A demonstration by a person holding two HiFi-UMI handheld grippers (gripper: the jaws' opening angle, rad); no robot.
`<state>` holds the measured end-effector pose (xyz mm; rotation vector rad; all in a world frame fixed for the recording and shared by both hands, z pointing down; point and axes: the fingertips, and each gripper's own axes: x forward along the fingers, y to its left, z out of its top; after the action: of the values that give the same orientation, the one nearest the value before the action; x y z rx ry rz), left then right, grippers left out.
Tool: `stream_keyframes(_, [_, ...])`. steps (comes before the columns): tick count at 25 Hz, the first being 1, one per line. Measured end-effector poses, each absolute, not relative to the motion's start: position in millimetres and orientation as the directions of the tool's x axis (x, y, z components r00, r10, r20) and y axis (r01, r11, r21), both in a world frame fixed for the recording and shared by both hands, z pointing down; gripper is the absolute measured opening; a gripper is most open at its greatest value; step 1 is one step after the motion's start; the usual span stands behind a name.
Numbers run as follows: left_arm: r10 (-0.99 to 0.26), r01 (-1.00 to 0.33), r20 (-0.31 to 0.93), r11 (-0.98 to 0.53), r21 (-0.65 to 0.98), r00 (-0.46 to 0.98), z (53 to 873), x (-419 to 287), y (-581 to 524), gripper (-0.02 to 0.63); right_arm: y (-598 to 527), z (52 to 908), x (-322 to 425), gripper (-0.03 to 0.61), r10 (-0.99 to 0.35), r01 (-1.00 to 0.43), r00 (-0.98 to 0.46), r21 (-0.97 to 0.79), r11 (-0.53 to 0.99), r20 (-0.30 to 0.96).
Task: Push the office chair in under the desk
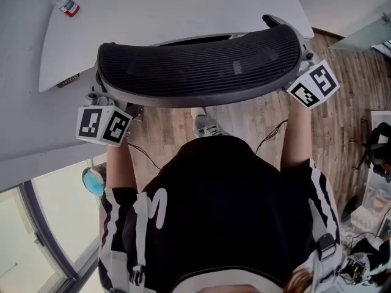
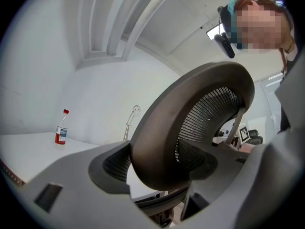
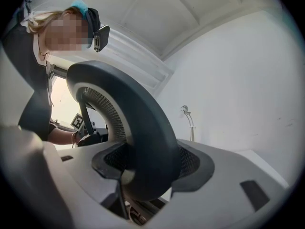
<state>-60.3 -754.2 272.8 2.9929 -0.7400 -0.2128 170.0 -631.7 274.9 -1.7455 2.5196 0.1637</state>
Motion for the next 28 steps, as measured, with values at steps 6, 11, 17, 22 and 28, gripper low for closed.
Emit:
stream_keyframes(6, [-0.464, -0.459, -0.121, -0.886, 0.068, 0.878, 272.3, -60.6, -751.0, 0.305, -628.0, 274.8, 169.3, 0.264, -0.933, -0.939, -0.344, 0.052, 0.34, -0.11])
stream_keyframes(11, [-0.478, -0.478, -0.131, -0.878, 0.034, 0.868, 273.7, -66.0, -744.2, 0.307, -621.1, 278.3, 166.7, 0.264, -0.938, -0.945, -0.326, 0.055, 0.322, -0.119])
stream_keyframes(17, [-0.519, -0.528, -0.156, -0.849, -0.015, 0.84, 271.4, -79.8, -725.8, 0.308, -603.1, 279.2, 165.0, 0.274, -0.953, -0.961, -0.275, 0.056, 0.27, -0.129])
stream_keyframes(22, [-0.551, -0.563, -0.189, -0.827, -0.012, 0.813, 266.1, -98.6, -710.6, 0.308, -598.2, 279.5, 167.6, 0.284, -0.967, -0.975, -0.221, 0.02, 0.22, -0.128])
stream_keyframes(28, [-0.565, -0.583, -0.196, -0.811, -0.045, 0.801, 257.6, -114.6, -682.9, 0.308, -570.3, 273.9, 176.5, 0.284, -0.969, -0.985, -0.163, -0.029, 0.172, -0.184])
